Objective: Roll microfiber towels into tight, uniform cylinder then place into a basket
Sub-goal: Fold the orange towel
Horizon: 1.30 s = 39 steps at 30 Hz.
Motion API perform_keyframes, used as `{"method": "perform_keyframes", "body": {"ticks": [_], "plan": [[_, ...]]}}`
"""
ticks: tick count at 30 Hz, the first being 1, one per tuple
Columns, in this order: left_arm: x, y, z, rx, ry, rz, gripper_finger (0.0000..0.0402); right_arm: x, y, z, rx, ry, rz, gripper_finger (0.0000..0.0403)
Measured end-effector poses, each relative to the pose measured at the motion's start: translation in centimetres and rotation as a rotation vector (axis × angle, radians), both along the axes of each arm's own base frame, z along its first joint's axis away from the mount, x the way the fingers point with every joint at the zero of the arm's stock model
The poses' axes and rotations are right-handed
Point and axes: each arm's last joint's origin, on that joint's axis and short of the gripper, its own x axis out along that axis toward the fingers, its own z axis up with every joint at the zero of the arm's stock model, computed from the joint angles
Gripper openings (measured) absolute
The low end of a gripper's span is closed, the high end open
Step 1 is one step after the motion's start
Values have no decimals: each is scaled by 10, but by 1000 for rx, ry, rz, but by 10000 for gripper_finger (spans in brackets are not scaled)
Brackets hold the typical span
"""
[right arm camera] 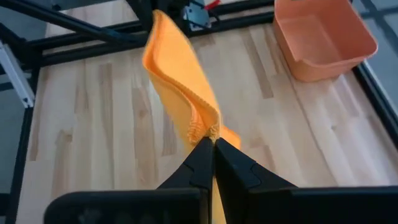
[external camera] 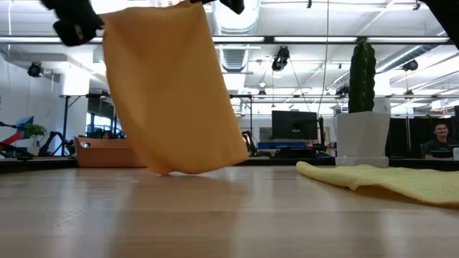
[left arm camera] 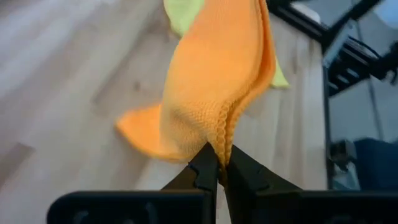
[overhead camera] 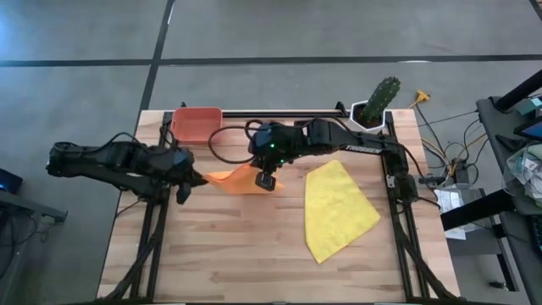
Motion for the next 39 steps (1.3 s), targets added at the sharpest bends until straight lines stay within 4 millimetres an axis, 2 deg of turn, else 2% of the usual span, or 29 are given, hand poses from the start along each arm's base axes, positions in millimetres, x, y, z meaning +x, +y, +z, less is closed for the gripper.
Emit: {"method": "perform_keyframes", "body": {"ticks": [4,8,14,21,26,30,35,39], "plan": [[9,1,13,29,30,7,0,-4,-6,5,-29,-13,19,8],[17,1,17,52,108,-1,0,-7,-10,7,-48,-7,32,8],[16,4,30,125,190,38,0,-16,-15,15,-113,0,80,8],[9,17,54,219,148,207,0,-22,-41,21,-189,-9,56,8],[14,33,62,295,171,289,0,-20,-65,24,-314,-36,-26,8],[18,41,75,320,168,291,0,-22,-78,33,-320,-98,-100,8],[22,40,85,259,153,234,0,-31,-68,34,-197,-66,-83,8],[33,31,70,71,202,87,0,-32,-44,14,-119,105,34,9]]}}
